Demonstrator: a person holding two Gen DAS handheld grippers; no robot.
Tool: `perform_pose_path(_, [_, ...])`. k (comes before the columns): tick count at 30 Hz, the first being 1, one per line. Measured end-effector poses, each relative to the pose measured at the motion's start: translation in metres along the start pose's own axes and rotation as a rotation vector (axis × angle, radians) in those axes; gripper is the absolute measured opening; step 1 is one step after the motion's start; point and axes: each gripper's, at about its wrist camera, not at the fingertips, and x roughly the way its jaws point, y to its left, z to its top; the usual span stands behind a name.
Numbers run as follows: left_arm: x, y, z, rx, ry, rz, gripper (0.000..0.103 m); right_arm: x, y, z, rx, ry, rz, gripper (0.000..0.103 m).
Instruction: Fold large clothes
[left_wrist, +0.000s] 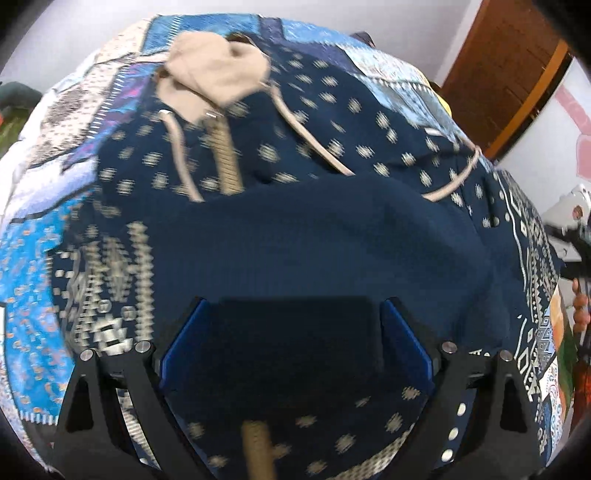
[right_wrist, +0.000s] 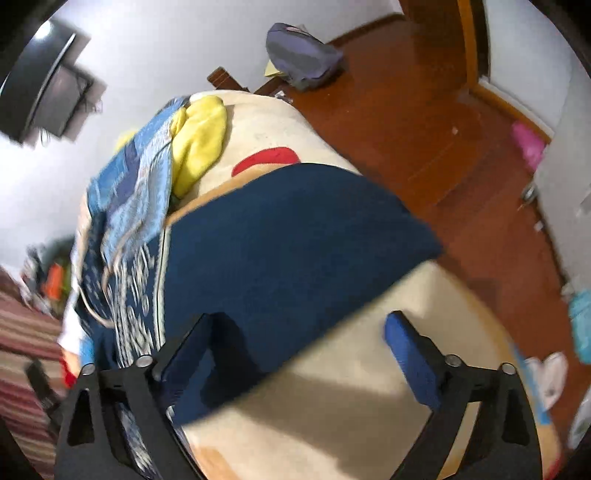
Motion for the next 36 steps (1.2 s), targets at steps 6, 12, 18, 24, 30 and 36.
perform_pose_path(6, [0.011, -0.003, -0.001, -0.015, -0.025, -0.019, 0.099, 0.018, 0.002, 0.020, 0.102, -0.072, 0.044, 0.051])
perform_pose_path(12, [-0.009, -0.002, -0.010, 0.000, -0.030, 0.008, 0.099, -0.005, 0.022, 0.031, 0.071, -0.118, 0.010, 0.010])
perform_pose_path(18, [-0.062, 0.011, -0.023, -0.006, -0.111, 0.017, 0.099, -0.072, 0.105, 0.019, -0.135, -0.217, 0.096, 0.006])
perform_pose_path(24, [-0.120, 0.033, -0.039, 0.001, -0.213, 0.055, 0.099, -0.113, 0.234, -0.030, -0.402, -0.267, 0.208, 0.006])
perform_pose_path(30, [-0.156, 0.064, -0.067, -0.045, -0.243, 0.067, 0.099, -0.050, 0.324, -0.116, -0.581, -0.110, 0.226, 0.006])
perform_pose_path(36, [-0.165, 0.100, -0.106, -0.099, -0.210, 0.083, 0.099, 0.038, 0.320, -0.166, -0.538, 0.102, 0.075, 0.006])
